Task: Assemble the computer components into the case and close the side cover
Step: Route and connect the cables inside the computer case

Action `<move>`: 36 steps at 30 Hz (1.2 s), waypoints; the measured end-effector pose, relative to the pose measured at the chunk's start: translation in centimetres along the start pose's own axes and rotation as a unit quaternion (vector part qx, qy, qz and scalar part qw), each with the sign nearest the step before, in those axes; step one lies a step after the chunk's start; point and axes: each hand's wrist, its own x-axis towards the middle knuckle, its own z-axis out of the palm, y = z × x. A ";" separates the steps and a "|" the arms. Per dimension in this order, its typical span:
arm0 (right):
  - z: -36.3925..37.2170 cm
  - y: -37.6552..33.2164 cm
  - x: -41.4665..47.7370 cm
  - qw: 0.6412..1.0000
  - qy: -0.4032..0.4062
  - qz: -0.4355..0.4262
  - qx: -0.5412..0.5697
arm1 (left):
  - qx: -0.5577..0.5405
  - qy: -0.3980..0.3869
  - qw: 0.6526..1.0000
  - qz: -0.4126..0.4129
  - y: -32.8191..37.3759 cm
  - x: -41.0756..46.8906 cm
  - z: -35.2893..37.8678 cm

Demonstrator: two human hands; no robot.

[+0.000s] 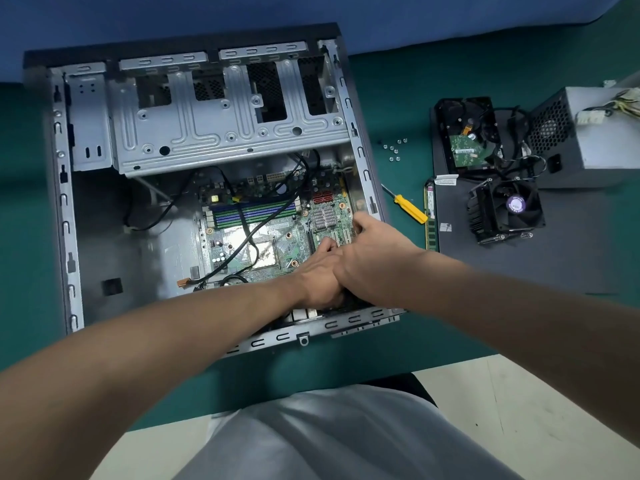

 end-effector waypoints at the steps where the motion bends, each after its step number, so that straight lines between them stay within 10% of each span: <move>1: 0.0 -0.1 0.2 1.000 -0.010 0.001 -0.003 | 0.003 -0.004 1.000 0.000 -0.1 0.0 0.0; 36: 0.0 0.2 -0.2 0.999 0.028 -0.022 0.004 | 0.049 -0.006 0.998 0.044 -0.6 0.3 0.0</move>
